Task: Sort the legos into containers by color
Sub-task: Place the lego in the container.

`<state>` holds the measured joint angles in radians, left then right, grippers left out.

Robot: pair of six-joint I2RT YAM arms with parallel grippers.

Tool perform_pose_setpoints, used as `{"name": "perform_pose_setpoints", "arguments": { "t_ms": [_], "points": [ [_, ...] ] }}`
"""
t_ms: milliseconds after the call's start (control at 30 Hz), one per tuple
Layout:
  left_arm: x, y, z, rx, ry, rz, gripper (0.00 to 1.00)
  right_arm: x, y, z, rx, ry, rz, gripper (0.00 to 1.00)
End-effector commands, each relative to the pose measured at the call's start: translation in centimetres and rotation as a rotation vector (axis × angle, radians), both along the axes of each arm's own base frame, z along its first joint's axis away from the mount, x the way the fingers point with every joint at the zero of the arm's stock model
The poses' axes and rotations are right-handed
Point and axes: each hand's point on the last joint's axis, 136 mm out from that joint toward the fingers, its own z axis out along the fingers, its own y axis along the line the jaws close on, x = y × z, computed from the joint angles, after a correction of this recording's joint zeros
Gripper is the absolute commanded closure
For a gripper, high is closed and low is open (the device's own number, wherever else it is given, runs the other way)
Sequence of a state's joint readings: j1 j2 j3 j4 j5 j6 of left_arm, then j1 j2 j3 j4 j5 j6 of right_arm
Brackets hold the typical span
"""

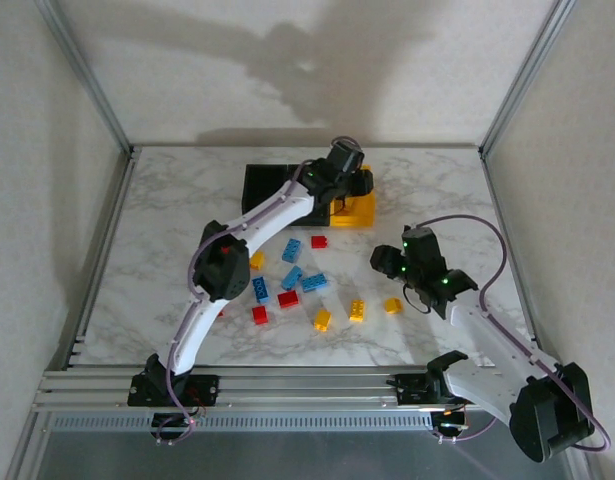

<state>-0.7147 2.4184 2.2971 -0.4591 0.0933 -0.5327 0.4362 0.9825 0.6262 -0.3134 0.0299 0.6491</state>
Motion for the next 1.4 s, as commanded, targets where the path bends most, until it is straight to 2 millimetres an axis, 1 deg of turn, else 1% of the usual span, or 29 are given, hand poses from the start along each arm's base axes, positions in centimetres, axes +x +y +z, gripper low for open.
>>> {"name": "perform_pose_setpoints", "arguments": {
  "t_ms": [0,267,367,467,633,733,800,900,967,1033,1100,1167,1300,1367],
  "points": [
    [0.6,-1.3,0.0,-0.040,-0.015,0.036,0.60,-0.4,-0.2,0.6,0.030,-0.026,-0.007,0.45],
    [1.5,-0.7,-2.1,0.008,-0.028,0.115,0.59,-1.8,-1.3,1.0,0.014,-0.050,-0.009,0.44],
    [1.8,-0.1,-2.7,0.034,-0.034,0.148,0.59,-1.9,-1.8,1.2,0.003,-0.061,-0.020,0.43],
    [2.0,0.0,-3.2,0.044,-0.037,0.156,0.55,-2.1,-1.9,1.3,0.004,-0.067,-0.023,0.44],
    [2.4,0.2,-4.1,0.068,-0.040,0.169,0.55,-2.0,-2.2,1.7,0.002,-0.075,-0.037,0.44],
    [2.6,0.4,-4.0,0.076,-0.051,0.175,0.55,-1.9,-2.3,1.8,0.001,-0.075,-0.041,0.44],
    [2.6,0.5,-4.0,0.084,-0.055,0.170,0.51,-1.7,-2.2,2.0,-0.002,-0.075,-0.041,0.44],
    [2.6,0.3,-3.9,0.081,-0.057,0.159,0.41,-1.5,-2.1,2.2,-0.006,-0.073,-0.041,0.44],
    [2.5,0.1,-3.4,0.070,-0.061,0.147,0.40,-1.3,-2.1,2.3,-0.005,-0.073,-0.041,0.43],
    [2.3,-0.1,-2.4,0.061,-0.072,0.135,0.39,-1.2,-2.0,2.2,-0.003,-0.071,-0.043,0.44],
    [2.1,-0.3,-1.2,0.049,-0.083,0.121,0.38,-1.1,-2.0,2.1,-0.002,-0.065,-0.046,0.44],
    [1.7,-0.4,0.5,0.025,-0.091,0.101,0.38,-1.0,-1.9,2.1,-0.004,-0.062,-0.044,0.44],
    [-0.1,-0.5,3.8,0.001,-0.109,0.053,0.38,-0.5,-1.7,2.6,-0.010,-0.072,-0.035,0.43],
    [-1.6,-0.1,5.2,-0.003,-0.113,0.028,0.37,-0.1,-1.5,3.1,-0.012,-0.084,-0.027,0.43]
  ]
}}
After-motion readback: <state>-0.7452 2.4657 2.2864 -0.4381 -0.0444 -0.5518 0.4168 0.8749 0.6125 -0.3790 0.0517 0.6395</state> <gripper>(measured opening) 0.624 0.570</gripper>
